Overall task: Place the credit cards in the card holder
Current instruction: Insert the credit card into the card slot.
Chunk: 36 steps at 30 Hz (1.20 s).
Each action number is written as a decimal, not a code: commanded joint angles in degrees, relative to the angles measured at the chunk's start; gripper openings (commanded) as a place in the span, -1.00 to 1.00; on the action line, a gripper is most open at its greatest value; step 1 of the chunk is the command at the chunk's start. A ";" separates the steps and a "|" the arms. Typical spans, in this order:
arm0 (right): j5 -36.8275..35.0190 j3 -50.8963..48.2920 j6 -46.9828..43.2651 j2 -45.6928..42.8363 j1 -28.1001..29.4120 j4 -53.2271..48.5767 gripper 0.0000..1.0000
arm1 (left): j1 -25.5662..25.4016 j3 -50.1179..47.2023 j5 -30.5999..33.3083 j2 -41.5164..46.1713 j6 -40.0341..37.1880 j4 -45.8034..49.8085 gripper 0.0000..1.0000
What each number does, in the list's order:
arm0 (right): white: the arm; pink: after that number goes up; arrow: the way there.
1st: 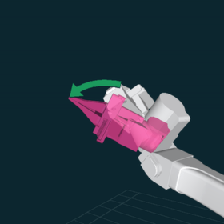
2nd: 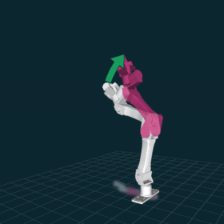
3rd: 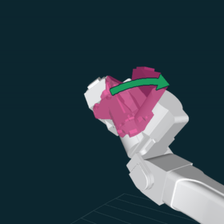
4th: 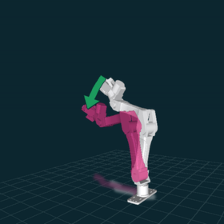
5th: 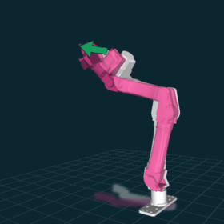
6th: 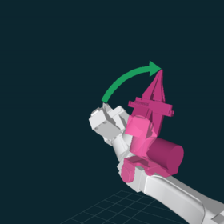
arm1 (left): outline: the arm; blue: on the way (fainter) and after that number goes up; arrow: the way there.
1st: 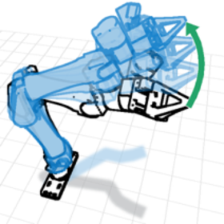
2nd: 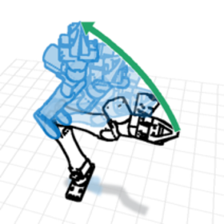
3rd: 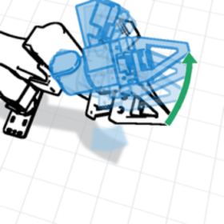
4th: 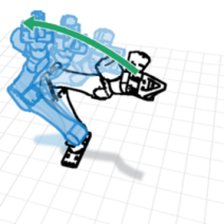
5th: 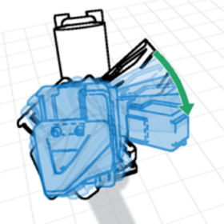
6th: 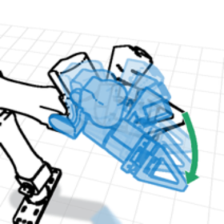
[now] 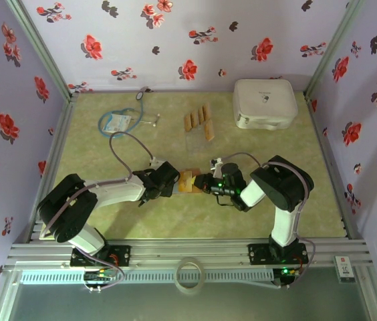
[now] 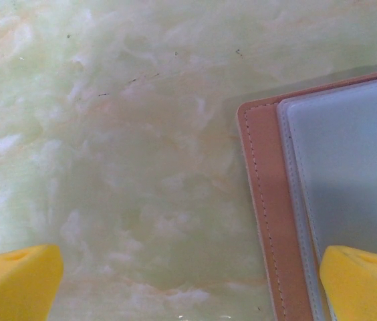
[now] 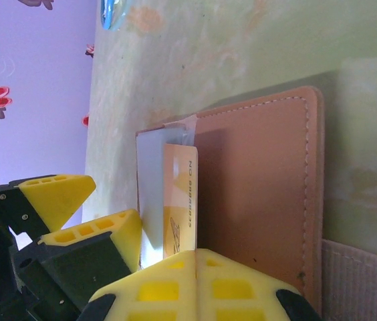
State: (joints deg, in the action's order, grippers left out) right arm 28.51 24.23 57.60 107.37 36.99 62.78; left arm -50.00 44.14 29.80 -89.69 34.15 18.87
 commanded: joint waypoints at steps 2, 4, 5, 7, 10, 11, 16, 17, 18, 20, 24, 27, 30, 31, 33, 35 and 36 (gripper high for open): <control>-0.49 -0.69 -0.91 -0.04 -0.34 0.77 -1.00 | -0.36 -0.88 1.14 -1.26 0.61 1.97 0.99; -0.30 -0.51 -0.75 0.36 -0.35 0.85 -1.00 | -0.36 -0.99 1.14 -1.19 0.61 1.92 0.99; -0.21 -0.35 -0.74 0.49 -0.34 0.89 -1.00 | -0.36 -0.94 1.13 -1.21 0.65 1.87 0.99; 0.01 -0.04 -0.74 0.68 -0.34 0.85 -1.00 | -0.36 -0.99 1.16 -1.19 0.64 1.92 0.99; 0.18 0.41 -0.65 0.81 -0.41 0.68 -1.00 | -0.37 -1.06 1.20 -1.22 0.63 1.90 0.99; 0.23 0.53 -0.61 0.85 -0.35 0.67 -1.00 | -0.36 -0.99 1.16 -1.23 0.66 1.87 0.99; 0.56 1.22 -0.57 1.13 -0.37 0.28 -1.00 | -0.37 -0.98 1.18 -1.29 0.65 1.90 0.99; 0.58 1.33 -0.45 1.15 -0.34 0.27 -1.00 | -0.37 -0.99 1.16 -1.30 0.62 1.89 0.99; 0.66 1.38 -0.52 1.15 -0.34 0.10 -1.00 | -0.40 -0.96 1.16 -1.28 0.70 1.90 0.99; 0.67 1.60 -0.48 1.22 -0.30 0.10 -1.00 | -0.36 -0.90 1.19 -1.36 0.69 1.88 0.99; 0.84 1.86 -0.47 1.50 -0.17 -0.03 -1.00 | -0.39 -0.90 1.14 -1.36 0.74 1.87 0.99; 0.85 2.01 -0.36 1.62 0.01 -0.03 -1.00 | -0.40 -0.90 1.14 -1.45 0.74 1.84 0.99; 0.84 2.27 -0.30 1.91 0.18 -0.03 -1.00 | -0.36 -0.99 1.14 -1.36 0.76 1.83 0.99; 0.84 2.38 -0.22 2.06 0.24 -0.03 -1.00 | -0.36 -0.99 1.14 -1.40 0.72 1.84 0.99; 0.93 2.58 -0.28 2.19 0.43 -0.03 -1.00 | -0.37 -0.99 1.14 -1.43 0.74 1.78 0.99; 0.94 2.78 -0.21 2.27 0.62 -0.11 -1.00 | -0.36 -1.04 1.14 -1.39 0.82 1.78 0.99; 0.93 2.88 -0.19 2.36 0.71 -0.09 -1.00 | -0.37 -1.07 1.14 -1.29 0.82 1.83 0.99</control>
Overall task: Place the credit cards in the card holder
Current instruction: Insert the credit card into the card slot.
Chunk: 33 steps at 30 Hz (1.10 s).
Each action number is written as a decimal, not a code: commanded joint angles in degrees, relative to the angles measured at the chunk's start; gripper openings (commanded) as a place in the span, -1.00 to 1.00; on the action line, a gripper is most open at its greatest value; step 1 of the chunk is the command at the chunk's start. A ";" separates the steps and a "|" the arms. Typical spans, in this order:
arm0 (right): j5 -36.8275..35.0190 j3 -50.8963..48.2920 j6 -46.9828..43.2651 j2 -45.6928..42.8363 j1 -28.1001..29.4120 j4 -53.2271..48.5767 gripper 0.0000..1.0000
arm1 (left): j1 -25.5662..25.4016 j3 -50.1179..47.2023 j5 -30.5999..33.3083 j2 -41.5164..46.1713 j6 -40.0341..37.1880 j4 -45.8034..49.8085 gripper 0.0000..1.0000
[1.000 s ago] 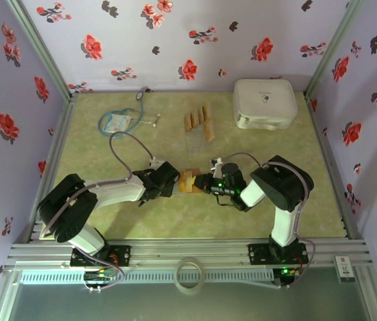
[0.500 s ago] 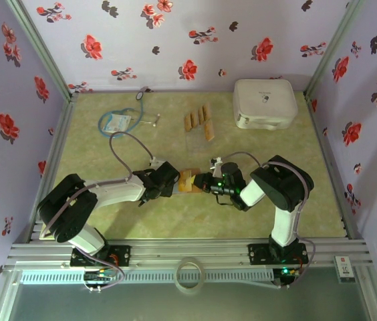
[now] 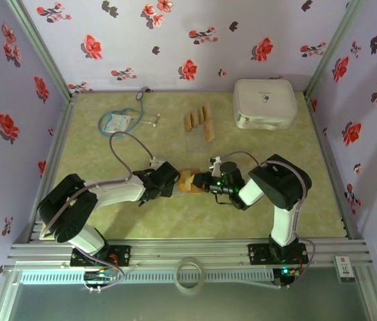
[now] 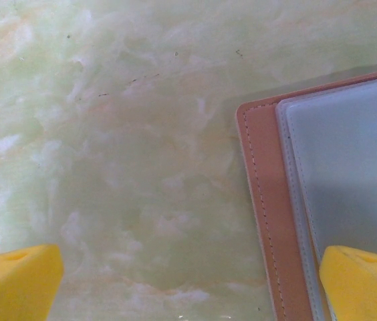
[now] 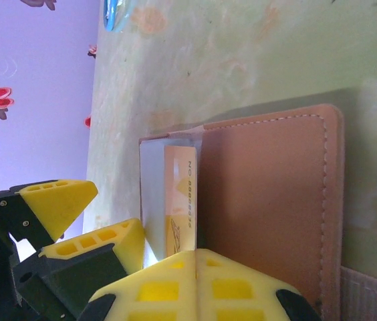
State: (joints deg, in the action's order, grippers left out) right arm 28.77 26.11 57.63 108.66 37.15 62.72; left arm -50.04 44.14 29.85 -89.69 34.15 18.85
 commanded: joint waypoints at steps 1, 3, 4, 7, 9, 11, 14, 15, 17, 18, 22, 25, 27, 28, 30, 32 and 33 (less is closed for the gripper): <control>0.69 1.02 -0.24 1.03 0.64 -0.13 -1.00 | -0.32 -1.07 1.09 -1.28 0.81 1.84 0.99; 0.80 1.03 -0.24 1.13 0.76 -0.16 -1.00 | -0.32 -1.16 1.09 -1.31 0.83 1.80 0.99; 0.67 0.89 -0.32 1.15 0.74 -0.14 -1.00 | -0.34 -1.16 1.13 -1.28 0.83 1.84 0.99; 0.67 0.79 -0.33 1.01 0.73 -0.23 -1.00 | -0.29 -1.16 1.12 -1.28 0.83 1.85 0.99; 0.58 0.70 -0.33 0.92 0.75 -0.22 -1.00 | -0.34 -1.12 1.09 -1.28 0.82 1.72 0.99; 0.58 0.70 -0.34 1.02 0.78 -0.31 -1.00 | -0.36 -1.15 1.09 -1.32 0.82 1.75 0.99; 0.58 1.07 -0.23 1.32 0.95 -0.63 -1.00 | -0.34 -1.16 1.10 -1.36 0.84 1.65 0.99; 0.60 1.29 -0.25 1.44 1.08 -0.90 -1.00 | -0.32 -1.08 1.14 -1.37 0.91 1.65 0.99; 0.59 1.62 -0.31 1.70 1.41 -1.12 -1.00 | -0.32 -0.94 1.12 -1.36 0.84 1.66 0.99; 0.58 1.82 -0.39 1.77 1.52 -1.49 -1.00 | -0.32 -0.99 1.10 -1.30 0.85 1.65 0.99; 0.36 2.15 -0.76 1.60 1.76 -3.25 -0.93 | -0.33 -0.83 1.09 -1.02 0.90 1.66 0.99; -0.37 2.19 -1.49 0.37 1.73 -5.35 -0.59 | -0.35 -0.81 1.19 -0.84 0.85 1.60 0.99; -0.95 2.45 -2.35 -0.92 1.79 -7.75 -0.41 | -0.32 -0.68 1.19 -0.49 0.84 1.61 0.99; -1.24 2.58 -2.71 -1.65 1.79 -8.91 -0.36 | -0.26 -0.63 1.25 -0.26 0.93 1.57 0.99; -2.07 3.06 -3.79 -3.32 1.79 -12.30 -0.26 | 0.01 -0.35 1.25 0.70 1.02 1.60 0.99; -2.66 3.90 -4.79 -4.88 1.79 -15.71 -0.20 | 0.37 -0.07 1.22 1.85 1.09 1.67 0.99; -3.00 4.51 -5.45 -5.68 1.79 -17.76 -0.17 | 0.67 0.06 1.23 2.41 1.11 1.87 0.99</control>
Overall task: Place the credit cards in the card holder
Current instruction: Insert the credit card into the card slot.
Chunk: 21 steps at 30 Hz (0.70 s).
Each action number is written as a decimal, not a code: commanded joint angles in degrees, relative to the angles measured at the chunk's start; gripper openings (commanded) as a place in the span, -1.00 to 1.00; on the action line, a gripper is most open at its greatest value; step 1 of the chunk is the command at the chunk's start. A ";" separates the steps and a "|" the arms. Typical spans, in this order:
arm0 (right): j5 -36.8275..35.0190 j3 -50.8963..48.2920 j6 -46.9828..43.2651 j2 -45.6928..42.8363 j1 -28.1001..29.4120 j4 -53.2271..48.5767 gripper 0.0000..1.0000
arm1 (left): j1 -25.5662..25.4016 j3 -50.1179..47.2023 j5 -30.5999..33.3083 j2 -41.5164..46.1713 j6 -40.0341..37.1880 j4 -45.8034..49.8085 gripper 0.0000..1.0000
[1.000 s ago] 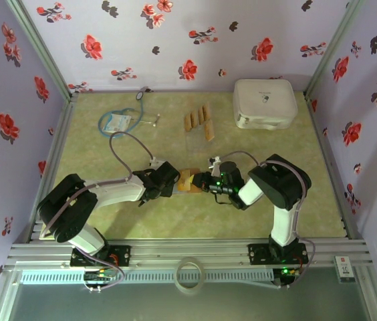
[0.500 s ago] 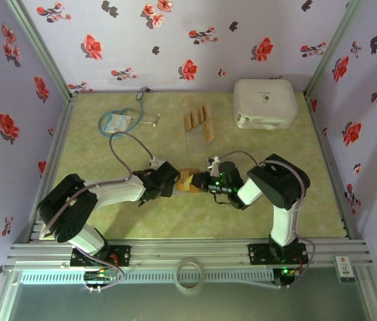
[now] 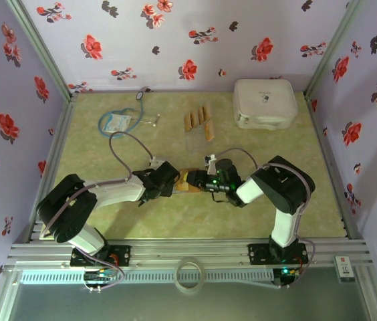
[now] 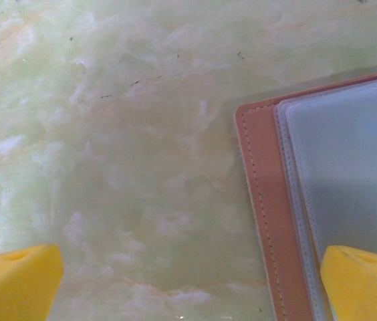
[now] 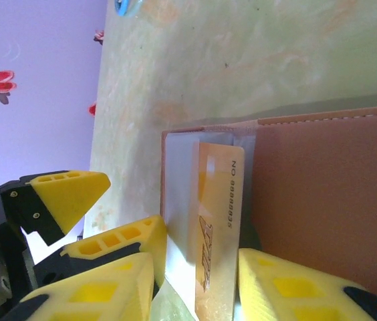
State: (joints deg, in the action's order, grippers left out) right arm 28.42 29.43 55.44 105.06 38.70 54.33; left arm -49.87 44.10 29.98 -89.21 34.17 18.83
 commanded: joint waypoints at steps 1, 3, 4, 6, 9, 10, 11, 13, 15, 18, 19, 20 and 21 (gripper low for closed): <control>-2.98 1.77 -3.76 -2.79 0.24 -11.15 -0.14 | 0.88 0.26 0.97 2.47 1.07 2.13 0.99; -3.73 3.23 -5.06 -4.50 0.28 -15.37 -0.08 | 1.64 0.41 0.88 3.81 1.04 2.44 0.99; -4.06 3.95 -5.76 -5.13 0.33 -17.45 -0.05 | 2.06 0.42 0.92 4.31 0.97 2.52 0.99; -4.94 5.83 -7.33 -6.85 0.58 -22.23 0.01 | 3.03 0.30 0.70 5.48 0.97 2.88 0.99; -6.15 9.54 -10.06 -8.84 1.16 -30.06 0.06 | 4.48 -0.32 0.38 6.65 0.81 2.88 0.99; -6.65 10.57 -11.09 -9.46 1.42 -32.33 0.08 | 4.91 -0.62 0.18 6.89 0.72 2.83 0.99; -7.34 11.79 -12.25 -10.20 1.68 -35.03 0.09 | 5.32 -0.96 0.02 7.15 0.63 2.50 0.99; -8.62 14.01 -14.35 -11.72 2.07 -39.95 0.11 | 5.93 -1.63 -0.25 7.46 0.92 2.18 0.99; -10.53 16.19 -16.34 -13.35 2.34 -45.26 0.10 | 6.59 -2.14 -0.22 7.73 1.78 2.26 0.99; -14.74 20.91 -19.62 -13.75 2.38 -55.86 0.01 | 7.32 -3.00 -0.11 7.91 2.72 2.13 0.99; -15.73 22.47 -20.61 -13.32 2.43 -58.78 -0.08 | 7.34 -3.13 -0.13 7.91 2.68 2.01 0.99; -16.97 24.19 -21.69 -12.74 2.43 -61.98 -0.21 | 7.57 -3.31 -0.11 7.76 2.94 2.00 0.99; -17.89 25.59 -22.53 -12.00 2.51 -64.56 -0.35 | 7.72 -3.45 -0.09 7.66 3.28 2.02 0.99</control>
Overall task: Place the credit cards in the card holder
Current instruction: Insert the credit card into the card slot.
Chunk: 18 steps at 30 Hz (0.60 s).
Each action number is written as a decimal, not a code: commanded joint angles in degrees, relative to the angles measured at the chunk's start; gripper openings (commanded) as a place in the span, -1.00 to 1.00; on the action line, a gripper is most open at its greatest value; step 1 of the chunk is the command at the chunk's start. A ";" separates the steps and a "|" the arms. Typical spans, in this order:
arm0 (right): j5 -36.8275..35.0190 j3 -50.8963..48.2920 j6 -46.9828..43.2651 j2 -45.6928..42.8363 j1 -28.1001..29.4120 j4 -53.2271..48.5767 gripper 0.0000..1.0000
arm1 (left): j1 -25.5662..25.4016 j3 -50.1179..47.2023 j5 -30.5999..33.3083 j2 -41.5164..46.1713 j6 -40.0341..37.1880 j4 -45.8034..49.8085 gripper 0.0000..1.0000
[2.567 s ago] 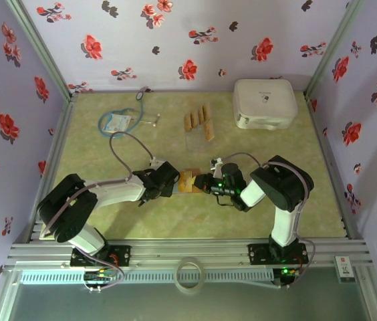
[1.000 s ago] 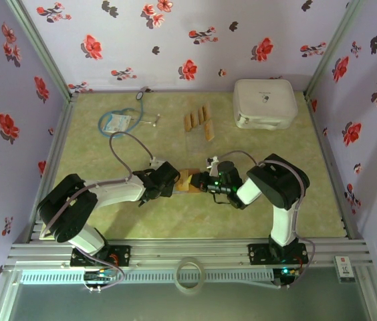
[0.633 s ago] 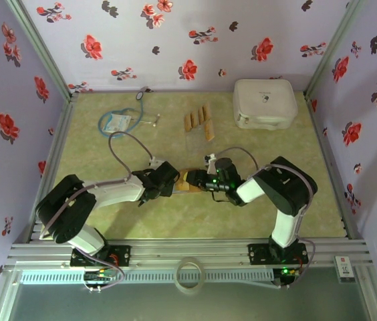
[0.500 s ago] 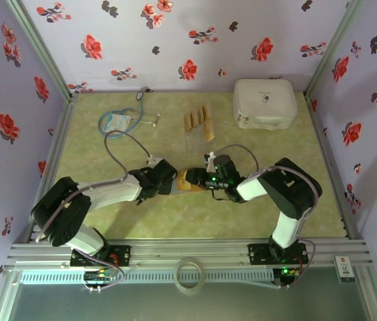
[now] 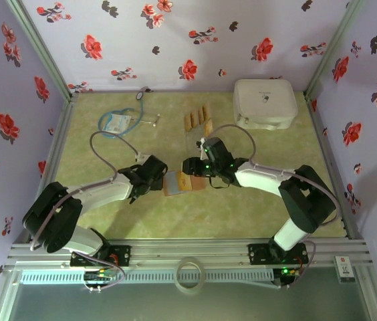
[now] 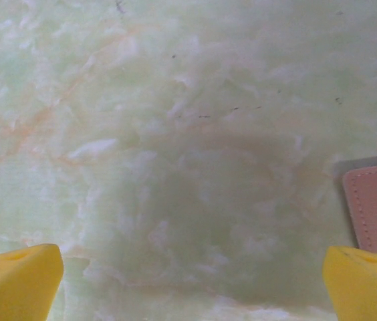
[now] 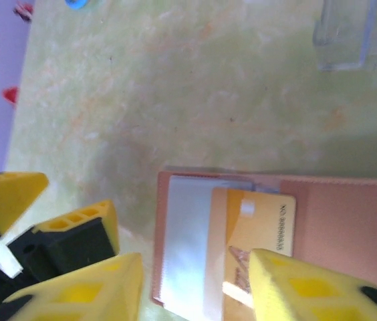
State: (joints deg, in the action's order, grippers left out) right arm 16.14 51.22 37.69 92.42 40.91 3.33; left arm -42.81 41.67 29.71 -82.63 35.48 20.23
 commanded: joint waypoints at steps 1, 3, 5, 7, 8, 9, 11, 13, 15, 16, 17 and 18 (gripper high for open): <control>-6.17 5.09 -5.45 1.54 0.31 -15.48 -0.44 | 0.82 -1.16 0.12 1.00 2.22 0.48 0.99; -7.35 7.96 -6.88 3.91 0.48 -19.80 -0.64 | 1.11 -1.44 0.10 0.74 2.67 0.22 0.99; -8.30 10.14 -8.06 6.14 0.96 -22.65 -0.81 | 1.49 -1.67 -0.29 0.17 2.76 -0.23 0.99; -9.32 11.54 -9.02 7.99 1.39 -24.47 -0.95 | 1.59 -1.47 -0.74 -0.69 2.20 -0.57 0.99; -9.92 12.13 -9.36 8.80 1.52 -25.04 -1.00 | 1.59 -1.30 -0.94 -1.21 2.04 -0.76 0.99; -10.29 12.47 -9.60 9.54 1.61 -25.29 -1.00 | 1.52 -1.18 -0.97 -1.71 1.83 -0.80 0.99; -10.34 13.10 -9.82 10.91 1.67 -25.54 -1.00 | 1.54 -0.94 -1.02 -2.66 1.38 -0.77 0.99; -10.34 13.50 -10.00 11.91 1.87 -25.51 -1.00 | 1.58 -0.54 -0.98 -3.53 1.00 -0.77 0.99; -10.27 13.92 -10.02 12.67 2.03 -25.55 -1.00 | 1.59 -0.15 -1.23 -4.16 0.61 -0.93 0.99; -10.27 14.14 -10.02 12.95 2.15 -25.56 -1.00 | 1.59 -0.03 -1.32 -4.40 0.47 -0.95 0.99; -10.17 14.30 -10.02 13.17 2.24 -25.46 -1.00 | 1.59 0.16 -1.31 -4.71 0.24 -1.00 0.99; -10.17 14.41 -10.01 13.31 2.33 -25.44 -1.00 | 1.59 0.38 -1.38 -5.05 -0.06 -1.06 0.99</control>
State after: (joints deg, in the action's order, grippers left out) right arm 7.38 63.51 28.86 105.16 42.61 -20.51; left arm -41.60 40.75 28.25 -86.65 36.42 19.53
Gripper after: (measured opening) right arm 0.055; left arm 0.996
